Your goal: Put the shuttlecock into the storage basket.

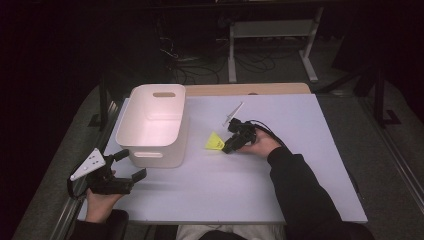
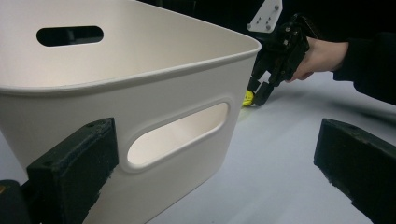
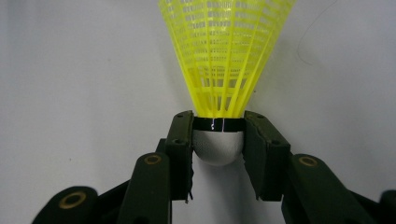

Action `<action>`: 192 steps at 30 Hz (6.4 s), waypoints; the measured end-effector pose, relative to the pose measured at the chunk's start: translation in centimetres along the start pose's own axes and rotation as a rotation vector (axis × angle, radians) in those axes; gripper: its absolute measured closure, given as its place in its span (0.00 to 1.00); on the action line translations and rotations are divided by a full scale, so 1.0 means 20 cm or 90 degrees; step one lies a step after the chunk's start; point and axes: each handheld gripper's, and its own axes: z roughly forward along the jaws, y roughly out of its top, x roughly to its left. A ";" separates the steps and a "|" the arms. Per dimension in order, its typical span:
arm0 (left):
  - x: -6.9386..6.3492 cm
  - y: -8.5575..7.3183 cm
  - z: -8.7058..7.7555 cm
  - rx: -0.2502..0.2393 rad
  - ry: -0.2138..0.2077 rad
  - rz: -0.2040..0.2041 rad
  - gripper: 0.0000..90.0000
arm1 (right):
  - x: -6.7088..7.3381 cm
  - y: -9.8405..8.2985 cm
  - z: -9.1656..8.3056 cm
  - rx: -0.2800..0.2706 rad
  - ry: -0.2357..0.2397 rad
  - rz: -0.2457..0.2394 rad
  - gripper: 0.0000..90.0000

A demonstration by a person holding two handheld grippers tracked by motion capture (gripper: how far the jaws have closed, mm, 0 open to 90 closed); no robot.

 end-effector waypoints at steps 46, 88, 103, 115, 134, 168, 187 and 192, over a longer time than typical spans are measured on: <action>0.00 0.00 0.00 0.001 0.003 -0.002 0.00 | 0.12 0.09 -0.33 -0.056 -0.036 -0.028 0.70; 0.00 0.00 0.00 0.002 0.001 -0.002 0.00 | 0.26 0.38 -0.48 -0.088 -0.037 -0.097 0.70; 0.00 0.00 0.00 0.001 0.000 -0.002 0.00 | 0.30 0.49 -0.53 -0.095 -0.042 -0.124 0.70; 0.00 0.00 0.00 0.001 0.000 -0.003 0.00 | 0.33 0.58 -0.55 -0.091 -0.044 -0.141 0.70; 0.00 0.00 0.00 0.002 -0.001 -0.001 0.00 | 0.38 0.71 -0.53 -0.094 -0.027 -0.168 0.70; 0.00 0.00 0.00 0.001 -0.001 0.000 0.00 | 0.43 0.84 -0.38 -0.114 0.021 -0.191 0.70; 0.00 0.00 -0.01 0.002 -0.002 0.000 0.00 | 0.45 0.85 -0.26 -0.115 0.046 -0.194 0.70; 0.00 0.00 -0.01 0.001 -0.002 0.000 0.00 | 0.45 0.86 -0.23 -0.113 0.052 -0.196 0.70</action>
